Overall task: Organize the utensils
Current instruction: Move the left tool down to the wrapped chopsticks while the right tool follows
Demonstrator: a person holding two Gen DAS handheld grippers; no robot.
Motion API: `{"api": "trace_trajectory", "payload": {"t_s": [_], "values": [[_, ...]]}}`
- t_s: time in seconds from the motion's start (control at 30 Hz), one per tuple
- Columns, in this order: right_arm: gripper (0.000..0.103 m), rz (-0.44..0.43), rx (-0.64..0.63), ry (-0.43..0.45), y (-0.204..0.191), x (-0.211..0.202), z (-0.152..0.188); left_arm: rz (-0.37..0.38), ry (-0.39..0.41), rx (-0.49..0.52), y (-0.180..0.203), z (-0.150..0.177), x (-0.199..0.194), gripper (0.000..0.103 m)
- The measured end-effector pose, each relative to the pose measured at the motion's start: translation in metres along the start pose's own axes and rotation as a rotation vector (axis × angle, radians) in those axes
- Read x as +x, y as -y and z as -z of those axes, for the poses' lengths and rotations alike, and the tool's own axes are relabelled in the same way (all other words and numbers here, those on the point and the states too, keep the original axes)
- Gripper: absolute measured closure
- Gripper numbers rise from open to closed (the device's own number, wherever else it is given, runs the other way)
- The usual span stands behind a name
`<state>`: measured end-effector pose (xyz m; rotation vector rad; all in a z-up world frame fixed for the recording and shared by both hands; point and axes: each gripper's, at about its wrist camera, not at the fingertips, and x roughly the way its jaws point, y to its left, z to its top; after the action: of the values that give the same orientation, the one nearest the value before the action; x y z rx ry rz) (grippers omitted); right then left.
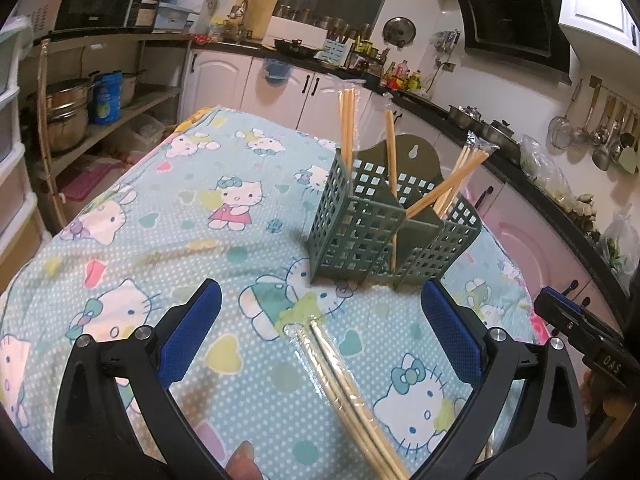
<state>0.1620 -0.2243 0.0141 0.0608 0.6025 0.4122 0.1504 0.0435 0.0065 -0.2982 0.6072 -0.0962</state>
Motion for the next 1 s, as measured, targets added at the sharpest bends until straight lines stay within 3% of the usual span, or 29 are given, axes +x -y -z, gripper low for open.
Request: {"api": "trace_trajectory", "payload": {"t_s": [0.87, 0.93, 1.0], "values": [[0.044, 0.078, 0.067, -0.135, 0.039, 0.005, 0.054, 0.0, -0.13, 0.021, 0.0, 0.04, 0.019, 0.012], [0.049, 0.084, 0.077, -0.145, 0.044, 0.006, 0.057, 0.008, -0.145, 0.019, 0.0, 0.044, 0.022, 0.012], [0.054, 0.093, 0.084, -0.153, 0.047, 0.007, 0.059, 0.016, -0.164, 0.015, 0.0, 0.048, 0.026, 0.019]]}}
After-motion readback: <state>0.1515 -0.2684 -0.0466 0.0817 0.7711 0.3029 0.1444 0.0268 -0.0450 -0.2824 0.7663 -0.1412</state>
